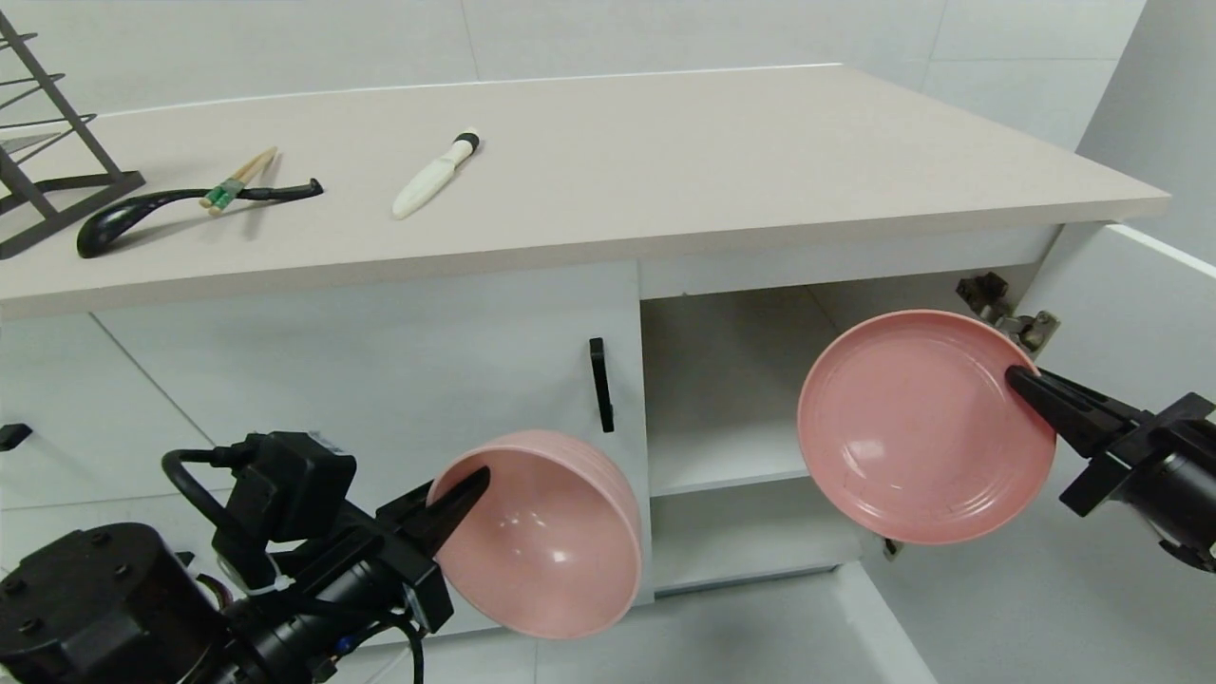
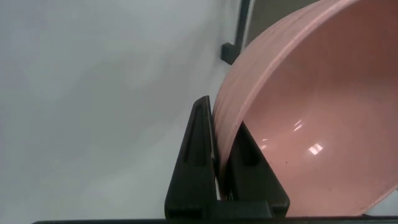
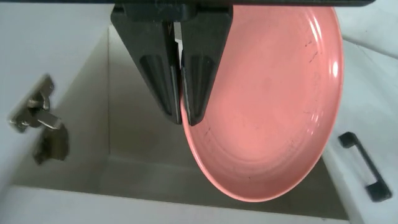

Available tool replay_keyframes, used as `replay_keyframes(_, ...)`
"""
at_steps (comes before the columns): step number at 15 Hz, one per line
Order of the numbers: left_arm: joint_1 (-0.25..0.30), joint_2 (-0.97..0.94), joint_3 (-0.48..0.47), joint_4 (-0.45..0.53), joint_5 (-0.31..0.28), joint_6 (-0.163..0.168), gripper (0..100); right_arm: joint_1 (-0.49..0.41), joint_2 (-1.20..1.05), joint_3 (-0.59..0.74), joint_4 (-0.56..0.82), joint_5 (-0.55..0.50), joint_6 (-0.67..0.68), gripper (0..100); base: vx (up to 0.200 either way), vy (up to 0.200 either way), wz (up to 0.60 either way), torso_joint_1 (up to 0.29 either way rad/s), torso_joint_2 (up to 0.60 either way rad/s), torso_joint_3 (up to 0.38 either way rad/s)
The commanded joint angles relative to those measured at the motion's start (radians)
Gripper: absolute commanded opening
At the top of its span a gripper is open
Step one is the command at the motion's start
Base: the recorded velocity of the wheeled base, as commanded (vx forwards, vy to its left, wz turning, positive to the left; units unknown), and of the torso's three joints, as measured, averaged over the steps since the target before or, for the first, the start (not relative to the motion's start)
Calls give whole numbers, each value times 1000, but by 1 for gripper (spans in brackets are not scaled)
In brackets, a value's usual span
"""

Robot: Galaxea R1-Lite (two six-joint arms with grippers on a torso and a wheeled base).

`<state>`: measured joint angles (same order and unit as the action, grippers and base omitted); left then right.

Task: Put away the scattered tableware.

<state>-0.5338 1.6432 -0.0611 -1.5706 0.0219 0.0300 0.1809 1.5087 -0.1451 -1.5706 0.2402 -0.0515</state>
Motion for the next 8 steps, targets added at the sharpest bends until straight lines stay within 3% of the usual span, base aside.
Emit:
replay_keyframes(1,2,-6,0,0,1,1,0,2,5,6,0,1,-1,0,0,0,0,0,0,0)
replay_keyframes(7,2,-19,12,0,0,13,0,2,36,53,0,1,-1,0,0,0,0,0,0,0)
replay_keyframes(8,0,-22,18,0,0,14,0,2,39,73,0,1,-1,0,200,0,0,-2,2,7)
